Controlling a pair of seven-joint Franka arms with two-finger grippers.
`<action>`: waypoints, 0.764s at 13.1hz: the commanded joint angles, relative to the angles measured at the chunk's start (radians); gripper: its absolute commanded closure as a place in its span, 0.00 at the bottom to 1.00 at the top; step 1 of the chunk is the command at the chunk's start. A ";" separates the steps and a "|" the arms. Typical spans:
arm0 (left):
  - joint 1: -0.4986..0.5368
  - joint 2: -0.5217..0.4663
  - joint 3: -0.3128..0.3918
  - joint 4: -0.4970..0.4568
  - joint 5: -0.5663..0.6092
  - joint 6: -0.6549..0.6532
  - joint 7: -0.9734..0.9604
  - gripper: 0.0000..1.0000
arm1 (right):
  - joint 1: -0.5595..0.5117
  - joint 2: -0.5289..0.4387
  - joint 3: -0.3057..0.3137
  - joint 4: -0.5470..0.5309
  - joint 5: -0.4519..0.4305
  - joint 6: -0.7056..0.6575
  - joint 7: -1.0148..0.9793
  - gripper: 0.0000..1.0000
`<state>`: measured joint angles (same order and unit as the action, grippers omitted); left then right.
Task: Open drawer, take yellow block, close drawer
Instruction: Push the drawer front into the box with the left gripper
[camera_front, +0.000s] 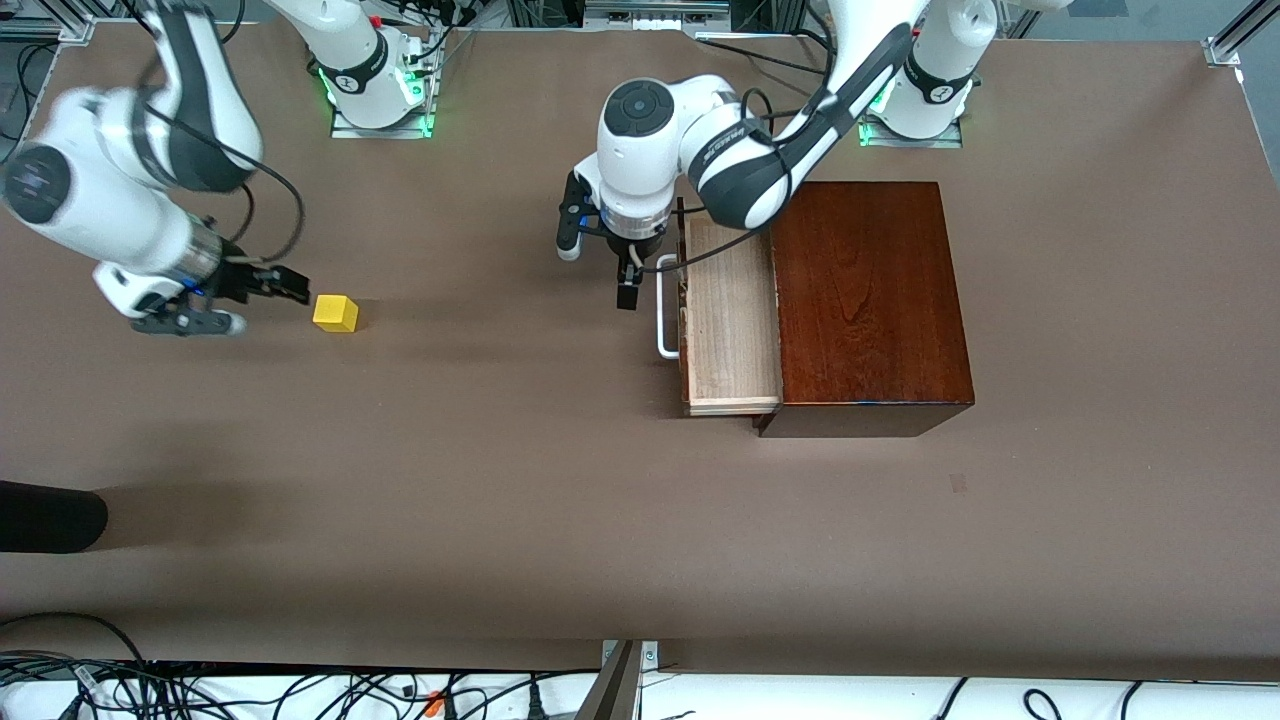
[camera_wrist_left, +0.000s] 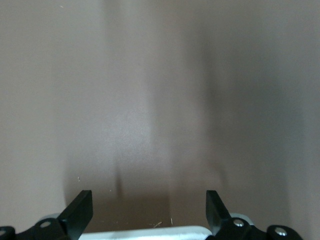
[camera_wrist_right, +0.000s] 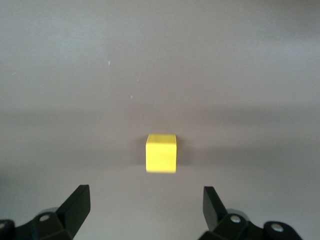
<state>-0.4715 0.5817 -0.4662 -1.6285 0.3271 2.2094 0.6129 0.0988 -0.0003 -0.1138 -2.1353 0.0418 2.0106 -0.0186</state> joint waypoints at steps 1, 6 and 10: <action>-0.004 0.041 0.004 0.032 0.064 0.013 0.024 0.00 | 0.001 -0.035 -0.023 0.104 0.016 -0.178 -0.011 0.00; 0.045 0.035 0.012 0.025 0.064 -0.045 0.160 0.00 | 0.001 -0.046 -0.075 0.310 -0.016 -0.369 -0.012 0.00; 0.083 0.032 0.011 0.025 0.064 -0.089 0.211 0.00 | 0.005 -0.040 -0.067 0.379 -0.026 -0.397 -0.015 0.00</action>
<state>-0.4280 0.6163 -0.4615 -1.6177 0.3704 2.1746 0.7510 0.0995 -0.0522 -0.1829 -1.7964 0.0300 1.6401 -0.0196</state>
